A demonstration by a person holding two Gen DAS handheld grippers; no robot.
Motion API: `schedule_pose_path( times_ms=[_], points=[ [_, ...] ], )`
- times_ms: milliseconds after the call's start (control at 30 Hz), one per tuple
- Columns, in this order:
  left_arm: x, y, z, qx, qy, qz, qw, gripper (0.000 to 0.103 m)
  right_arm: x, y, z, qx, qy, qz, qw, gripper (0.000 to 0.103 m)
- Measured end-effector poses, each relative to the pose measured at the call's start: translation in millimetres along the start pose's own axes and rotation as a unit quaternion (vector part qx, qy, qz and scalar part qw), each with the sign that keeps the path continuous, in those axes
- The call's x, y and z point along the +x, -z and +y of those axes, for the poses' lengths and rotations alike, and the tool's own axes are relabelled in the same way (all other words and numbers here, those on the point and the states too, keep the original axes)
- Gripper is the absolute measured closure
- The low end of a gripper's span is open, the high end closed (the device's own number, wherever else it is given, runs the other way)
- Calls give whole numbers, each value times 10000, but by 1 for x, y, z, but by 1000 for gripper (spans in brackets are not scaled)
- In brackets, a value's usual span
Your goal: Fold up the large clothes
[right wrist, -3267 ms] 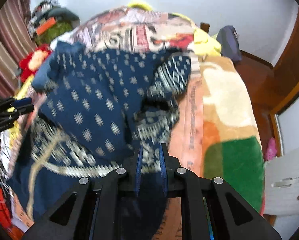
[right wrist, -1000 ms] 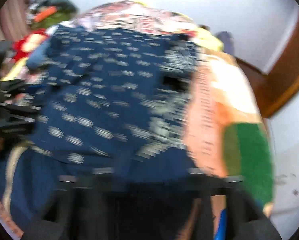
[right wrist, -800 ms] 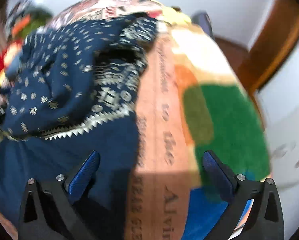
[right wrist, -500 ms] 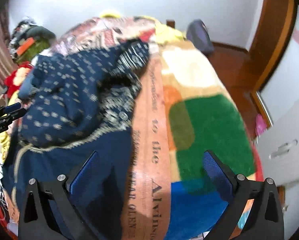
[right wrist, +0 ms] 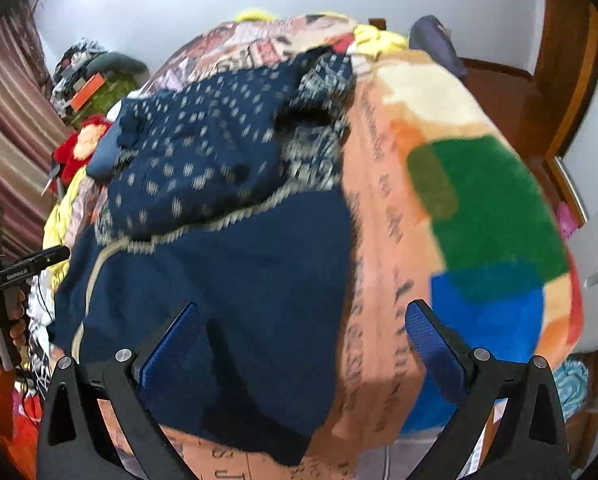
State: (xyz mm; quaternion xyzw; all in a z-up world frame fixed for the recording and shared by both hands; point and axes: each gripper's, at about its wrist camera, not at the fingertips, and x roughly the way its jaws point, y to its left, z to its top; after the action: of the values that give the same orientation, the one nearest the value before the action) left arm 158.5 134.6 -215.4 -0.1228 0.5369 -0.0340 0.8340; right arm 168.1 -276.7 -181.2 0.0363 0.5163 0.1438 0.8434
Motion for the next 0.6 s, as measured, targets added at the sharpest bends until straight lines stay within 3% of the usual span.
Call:
schedule_pose_path(
  times_ms=[133,367,433,500,533,600],
  points=[
    [2,25,0,-163,236,232,9993,37,5,19,8,-69,-2,116,9999,4],
    [4,40,0,-531,650,288,9961,37,17,31,2,358,-565,304,9973,24],
    [5,39,3,-701,737,276,9944,37,18,30,0,491,-723,294,9957,34],
    [4,41,3,-720,809,223,9939,46,17,28,0,522,-781,279,9952,58],
    [2,42,0,-650,825,192,9943,49,16,26,2,521,-847,265,9947,65],
    [-3,41,-8,-405,835,132,9956,70,15,21,7,476,-963,277,9938,83]
  ],
)
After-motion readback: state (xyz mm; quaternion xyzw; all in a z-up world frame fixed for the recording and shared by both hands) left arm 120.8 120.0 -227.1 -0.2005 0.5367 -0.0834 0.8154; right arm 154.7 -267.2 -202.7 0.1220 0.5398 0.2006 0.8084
